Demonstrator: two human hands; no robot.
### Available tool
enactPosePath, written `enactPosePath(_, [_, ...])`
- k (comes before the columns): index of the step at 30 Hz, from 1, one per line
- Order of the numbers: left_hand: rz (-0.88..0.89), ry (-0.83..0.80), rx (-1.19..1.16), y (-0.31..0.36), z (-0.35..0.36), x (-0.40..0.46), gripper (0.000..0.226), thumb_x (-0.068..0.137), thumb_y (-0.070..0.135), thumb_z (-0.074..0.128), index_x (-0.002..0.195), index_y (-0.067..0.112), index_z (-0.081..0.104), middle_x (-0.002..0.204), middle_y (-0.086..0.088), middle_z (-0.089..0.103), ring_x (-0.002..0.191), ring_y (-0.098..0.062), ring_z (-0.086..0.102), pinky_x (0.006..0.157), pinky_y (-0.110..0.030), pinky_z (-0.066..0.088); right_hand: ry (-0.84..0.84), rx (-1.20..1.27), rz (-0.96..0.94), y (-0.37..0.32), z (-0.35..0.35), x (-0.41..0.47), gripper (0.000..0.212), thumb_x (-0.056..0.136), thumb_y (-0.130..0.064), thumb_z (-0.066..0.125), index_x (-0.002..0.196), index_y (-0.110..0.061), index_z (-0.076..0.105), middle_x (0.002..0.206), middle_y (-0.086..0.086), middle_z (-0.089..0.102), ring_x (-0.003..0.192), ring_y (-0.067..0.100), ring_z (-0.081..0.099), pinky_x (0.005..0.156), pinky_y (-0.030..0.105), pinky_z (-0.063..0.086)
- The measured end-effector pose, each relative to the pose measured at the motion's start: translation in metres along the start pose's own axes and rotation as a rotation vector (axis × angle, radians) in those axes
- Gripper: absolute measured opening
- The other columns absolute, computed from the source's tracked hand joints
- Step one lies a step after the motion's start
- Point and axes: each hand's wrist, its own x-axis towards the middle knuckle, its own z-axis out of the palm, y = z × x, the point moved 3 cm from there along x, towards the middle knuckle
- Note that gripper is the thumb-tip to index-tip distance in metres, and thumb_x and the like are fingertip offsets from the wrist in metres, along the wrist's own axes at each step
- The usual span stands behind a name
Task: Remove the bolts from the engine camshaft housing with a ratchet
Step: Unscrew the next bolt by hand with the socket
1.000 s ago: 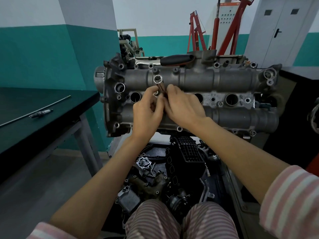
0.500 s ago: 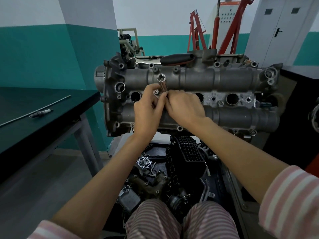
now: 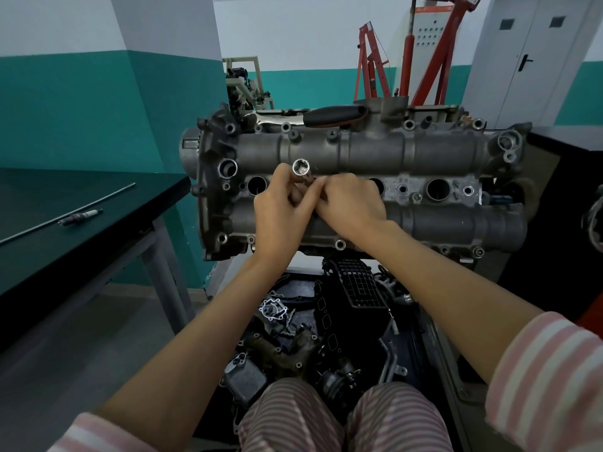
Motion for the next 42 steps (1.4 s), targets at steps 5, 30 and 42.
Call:
enactPosePath(5, [0.105, -0.081, 0.053, -0.002, -0.004, -0.004, 0.020, 0.094, 0.019, 0.051, 0.107, 0.005, 0.058, 0.050, 0.004, 0.047, 0.048, -0.013, 0.045, 0.046, -0.014, 0.029, 0.055, -0.032, -0.030, -0.004, 0.002, -0.002, 0.037, 0.098, -0.036, 0.031, 0.101, -0.010, 0.056, 0.101, 0.010, 0.061, 0.085, 0.030, 0.060, 0.059, 0.031, 0.027])
enactPosePath(30, [-0.046, -0.027, 0.034, 0.002, 0.002, 0.006, 0.034, 0.088, 0.034, 0.063, 0.078, 0.003, 0.054, 0.056, -0.004, 0.053, 0.051, -0.013, 0.046, 0.048, -0.017, 0.035, 0.075, 0.033, 0.018, -0.004, 0.001, -0.003, 0.037, 0.094, -0.045, 0.039, 0.099, -0.011, 0.051, 0.092, 0.007, 0.064, 0.082, 0.026, 0.062, 0.057, 0.030, 0.029])
enactPosePath(42, [0.032, -0.030, 0.163, 0.007, 0.000, 0.002, 0.028, 0.087, 0.024, 0.059, 0.074, 0.002, 0.049, 0.068, -0.008, 0.048, 0.063, -0.015, 0.042, 0.057, -0.018, 0.033, 0.046, 0.027, 0.017, -0.004, 0.001, -0.003, 0.026, 0.094, -0.033, 0.039, 0.096, -0.011, 0.053, 0.097, 0.006, 0.062, 0.083, 0.028, 0.060, 0.059, 0.031, 0.027])
